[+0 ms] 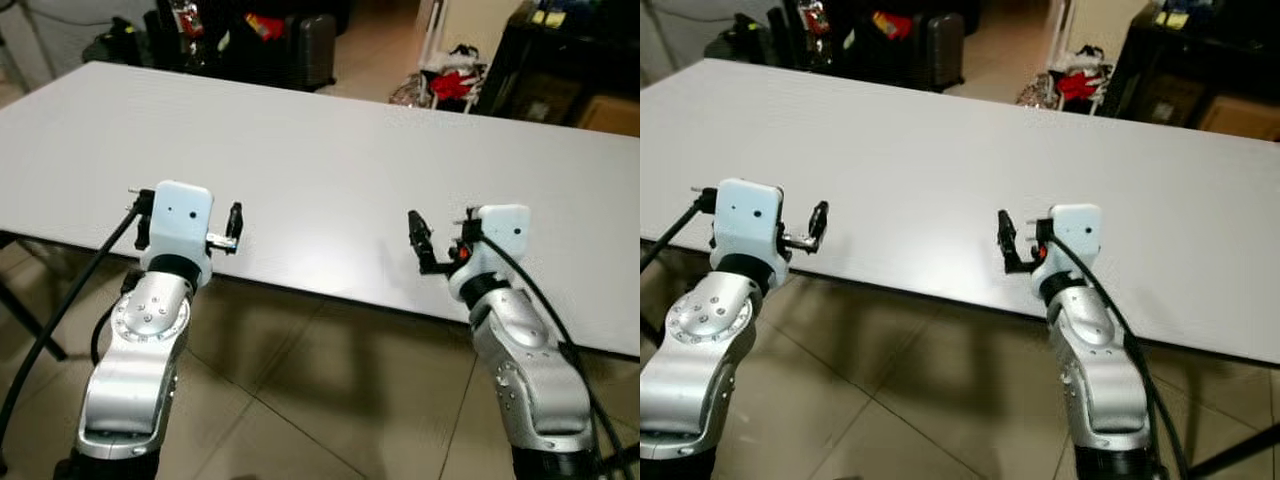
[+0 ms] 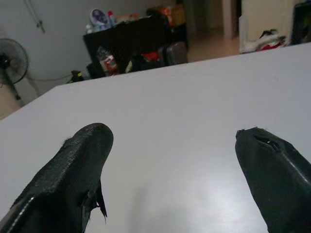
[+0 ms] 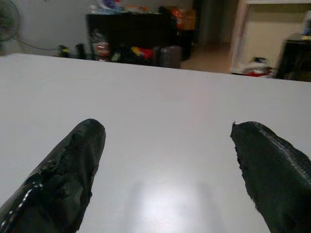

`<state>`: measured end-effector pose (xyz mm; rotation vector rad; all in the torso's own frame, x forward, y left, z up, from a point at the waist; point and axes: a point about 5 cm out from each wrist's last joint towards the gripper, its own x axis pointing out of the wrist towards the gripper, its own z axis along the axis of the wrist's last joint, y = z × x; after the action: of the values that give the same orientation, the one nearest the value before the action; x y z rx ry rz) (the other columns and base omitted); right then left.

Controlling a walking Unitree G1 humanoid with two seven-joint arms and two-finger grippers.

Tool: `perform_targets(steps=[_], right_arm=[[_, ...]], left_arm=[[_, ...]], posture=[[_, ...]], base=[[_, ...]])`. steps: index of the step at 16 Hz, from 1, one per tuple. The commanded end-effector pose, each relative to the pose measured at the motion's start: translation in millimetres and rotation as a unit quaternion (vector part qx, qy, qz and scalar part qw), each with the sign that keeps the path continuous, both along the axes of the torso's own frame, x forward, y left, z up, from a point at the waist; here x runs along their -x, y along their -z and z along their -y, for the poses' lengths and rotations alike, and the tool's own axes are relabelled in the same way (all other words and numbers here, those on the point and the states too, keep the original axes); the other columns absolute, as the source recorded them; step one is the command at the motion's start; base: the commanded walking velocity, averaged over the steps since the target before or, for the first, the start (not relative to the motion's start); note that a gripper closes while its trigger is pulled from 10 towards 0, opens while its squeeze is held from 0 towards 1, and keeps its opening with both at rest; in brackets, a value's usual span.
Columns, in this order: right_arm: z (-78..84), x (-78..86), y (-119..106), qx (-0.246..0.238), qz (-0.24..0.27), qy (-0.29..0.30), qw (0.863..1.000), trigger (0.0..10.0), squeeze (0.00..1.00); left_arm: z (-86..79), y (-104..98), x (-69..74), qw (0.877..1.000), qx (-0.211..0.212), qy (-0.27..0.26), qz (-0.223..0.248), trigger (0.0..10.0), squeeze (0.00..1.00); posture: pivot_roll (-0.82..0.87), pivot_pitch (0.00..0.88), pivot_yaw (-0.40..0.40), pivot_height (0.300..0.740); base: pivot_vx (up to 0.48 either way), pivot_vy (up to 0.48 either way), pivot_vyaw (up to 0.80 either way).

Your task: Setting the table

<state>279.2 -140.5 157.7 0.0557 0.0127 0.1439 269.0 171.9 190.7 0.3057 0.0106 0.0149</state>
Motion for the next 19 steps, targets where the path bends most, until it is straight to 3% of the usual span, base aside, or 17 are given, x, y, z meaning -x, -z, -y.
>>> perform_targets(steps=[1, 19], right_arm=[[0.4, -0.2, -2.7, 0.004, 0.004, 0.000, 1.000, 10.0, 1.00], [-1.5, -4.6, -3.7, 0.002, 0.006, 0.001, 1.000, 10.0, 1.00]], left_arm=[[1.8, -2.6, -1.0, 1.000, -0.002, 0.005, 0.004, 10.0, 0.00], [2.6, -4.3, -5.1, 1.000, -0.001, 0.008, 0.005, 10.0, 0.00]], posture=[[-0.01, 0.000, -0.011, 0.740], [-0.01, 0.000, -0.010, 0.740]], base=[[0.000, 0.319, 0.00], [0.000, 0.320, 0.00]])
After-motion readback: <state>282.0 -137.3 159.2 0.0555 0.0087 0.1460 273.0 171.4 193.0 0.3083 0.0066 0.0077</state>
